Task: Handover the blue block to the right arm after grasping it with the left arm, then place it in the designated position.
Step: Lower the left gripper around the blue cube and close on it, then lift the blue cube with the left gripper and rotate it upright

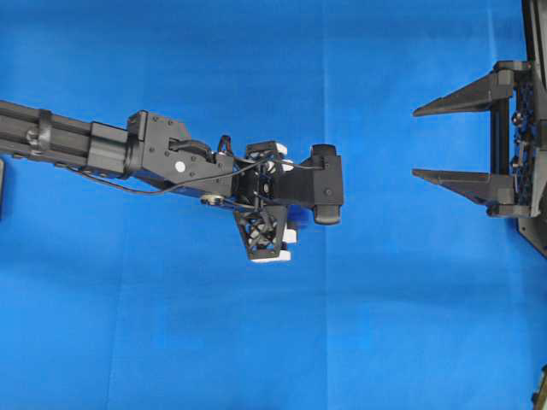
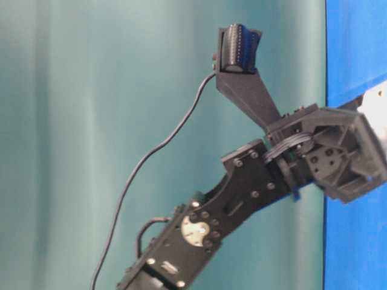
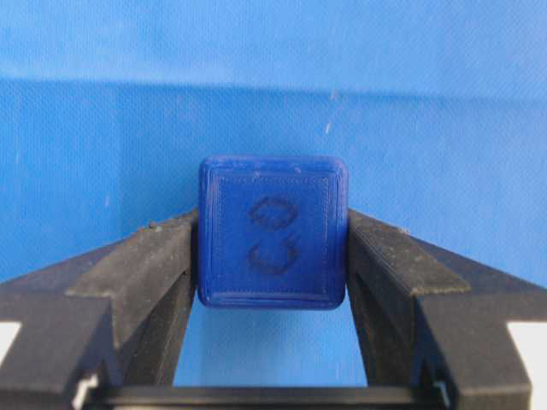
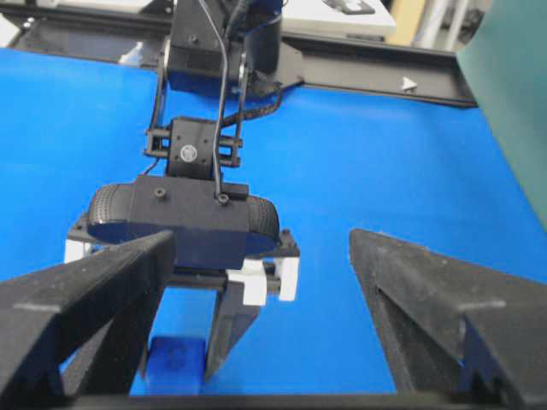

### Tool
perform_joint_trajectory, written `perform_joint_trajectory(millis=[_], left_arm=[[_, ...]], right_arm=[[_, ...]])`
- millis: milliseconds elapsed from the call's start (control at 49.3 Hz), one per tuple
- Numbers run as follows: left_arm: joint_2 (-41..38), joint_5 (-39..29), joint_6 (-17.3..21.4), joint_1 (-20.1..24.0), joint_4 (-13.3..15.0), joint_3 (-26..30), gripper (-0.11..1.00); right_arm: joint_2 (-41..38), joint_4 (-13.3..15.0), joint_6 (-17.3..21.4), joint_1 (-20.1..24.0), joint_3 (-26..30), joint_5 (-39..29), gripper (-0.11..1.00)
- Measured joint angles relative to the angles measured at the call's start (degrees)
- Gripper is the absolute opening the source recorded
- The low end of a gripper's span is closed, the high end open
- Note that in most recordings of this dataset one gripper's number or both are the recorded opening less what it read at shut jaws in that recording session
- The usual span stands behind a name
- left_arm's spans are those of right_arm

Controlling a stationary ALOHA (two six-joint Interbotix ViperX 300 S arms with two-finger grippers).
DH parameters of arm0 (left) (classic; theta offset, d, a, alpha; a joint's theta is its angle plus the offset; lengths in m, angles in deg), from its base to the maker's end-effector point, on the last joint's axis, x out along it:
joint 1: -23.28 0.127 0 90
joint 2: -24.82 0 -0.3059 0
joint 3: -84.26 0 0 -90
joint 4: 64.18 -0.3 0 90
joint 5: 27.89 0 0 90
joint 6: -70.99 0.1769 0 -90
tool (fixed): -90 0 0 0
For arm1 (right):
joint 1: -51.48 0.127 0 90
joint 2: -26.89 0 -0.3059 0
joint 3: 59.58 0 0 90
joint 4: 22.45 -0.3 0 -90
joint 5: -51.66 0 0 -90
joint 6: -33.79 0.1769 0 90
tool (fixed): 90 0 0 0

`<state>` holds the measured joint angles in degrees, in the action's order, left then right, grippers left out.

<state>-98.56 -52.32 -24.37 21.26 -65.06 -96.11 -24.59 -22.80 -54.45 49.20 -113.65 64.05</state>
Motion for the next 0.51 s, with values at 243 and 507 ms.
perform_joint_trajectory(millis=[243, 507], left_arm=[[7.82, -5.1, 0.09, -0.09, 0.0, 0.62, 0.46], [14.85, -9.58, 0.44, 0.0, 0.0, 2.11, 0.46]], right_arm=[[0.0, 0.0, 0.0, 0.0, 0.09, 0.0, 0.95], [0.0, 0.0, 0.0, 0.0, 0.0, -0.09, 0.95]])
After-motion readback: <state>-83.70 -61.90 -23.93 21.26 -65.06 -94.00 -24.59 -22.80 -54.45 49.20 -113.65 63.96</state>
